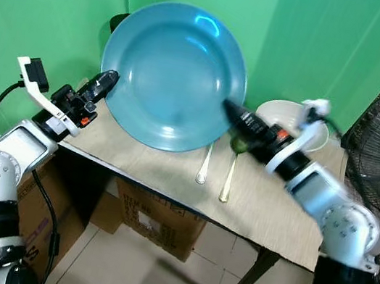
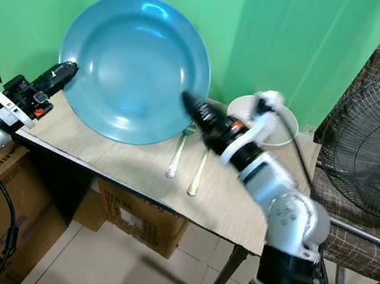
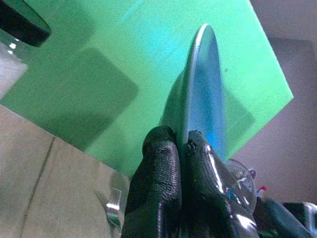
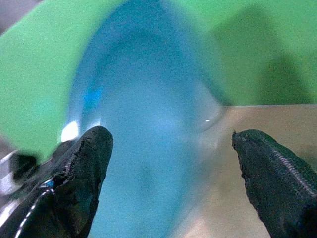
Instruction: Setting the table
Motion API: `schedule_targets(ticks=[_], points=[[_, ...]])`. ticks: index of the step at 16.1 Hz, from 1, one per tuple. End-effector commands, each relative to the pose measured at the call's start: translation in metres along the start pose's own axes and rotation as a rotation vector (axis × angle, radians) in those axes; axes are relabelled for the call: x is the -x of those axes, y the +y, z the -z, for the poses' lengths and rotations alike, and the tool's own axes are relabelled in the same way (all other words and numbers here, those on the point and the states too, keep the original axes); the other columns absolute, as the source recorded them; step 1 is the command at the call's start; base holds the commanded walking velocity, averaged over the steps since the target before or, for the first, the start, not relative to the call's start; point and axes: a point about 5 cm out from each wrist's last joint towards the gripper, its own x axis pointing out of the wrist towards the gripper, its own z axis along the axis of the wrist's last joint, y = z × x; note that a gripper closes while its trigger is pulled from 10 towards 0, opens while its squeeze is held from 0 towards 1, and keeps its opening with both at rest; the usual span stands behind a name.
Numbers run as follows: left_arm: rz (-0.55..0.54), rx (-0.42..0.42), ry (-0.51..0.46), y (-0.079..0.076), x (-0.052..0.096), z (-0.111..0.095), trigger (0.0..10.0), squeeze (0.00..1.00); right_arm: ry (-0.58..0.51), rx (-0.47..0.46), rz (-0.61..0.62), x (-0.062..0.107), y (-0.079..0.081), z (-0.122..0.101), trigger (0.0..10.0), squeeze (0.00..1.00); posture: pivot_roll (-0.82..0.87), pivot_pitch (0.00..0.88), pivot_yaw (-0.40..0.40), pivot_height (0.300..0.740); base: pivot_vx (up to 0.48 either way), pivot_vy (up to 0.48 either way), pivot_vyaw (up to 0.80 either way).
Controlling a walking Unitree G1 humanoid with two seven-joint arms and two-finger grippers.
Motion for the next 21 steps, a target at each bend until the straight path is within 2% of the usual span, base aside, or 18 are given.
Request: schedule_targets(ticks=[1, 2, 5, 8, 10, 11, 21], points=[[0.094, -0.013, -0.017, -0.013, -0.006, -0.006, 0.0, 0.00, -0.011, -0.035, 0.044, 0.002, -0.007, -0.002, 10.0, 0.00, 0.10, 0.000, 0.026, 0.740, 0.000, 0.000, 0.00], [0.071, -0.024, -0.025, -0.009, -0.004, -0.009, 0.0, 0.00, -0.049, -0.056, 0.065, 0.005, -0.011, -0.010, 10.0, 0.00, 0.09, 0.000, 0.026, 0.740, 0.000, 0.000, 0.00], [0.076, -0.019, -0.035, -0.008, -0.003, -0.013, 0.0, 0.00, -0.046, -0.068, 0.056, 0.006, -0.010, -0.014, 10.0, 0.00, 0.09, 0.000, 0.024, 0.740, 0.000, 0.000, 0.00], [0.137, 0.012, -0.006, -0.017, -0.009, -0.003, 0.0, 0.00, 0.040, -0.093, 0.010, -0.001, 0.002, -0.002, 10.0, 0.00, 0.10, 0.000, 0.019, 0.740, 0.000, 0.000, 0.00], [0.159, 0.032, 0.012, -0.021, -0.013, 0.003, 0.0, 0.00, 0.056, -0.100, -0.008, -0.003, 0.003, 0.003, 2.1, 0.00, 0.10, 0.000, 0.016, 0.740, 0.000, 0.000, 0.00], [0.168, 0.039, 0.020, -0.022, -0.015, 0.005, 0.0, 0.00, 0.046, -0.099, -0.019, -0.003, 0.005, 0.003, 0.0, 0.00, 0.10, 0.000, 0.015, 0.740, 0.000, 0.000, 0.00], [0.171, 0.054, 0.030, -0.021, -0.020, 0.010, 0.0, 0.00, -0.020, -0.043, -0.041, 0.002, 0.006, -0.003, 0.0, 0.00, 0.10, 0.000, 0.019, 0.740, 0.000, 0.000, 0.00]])
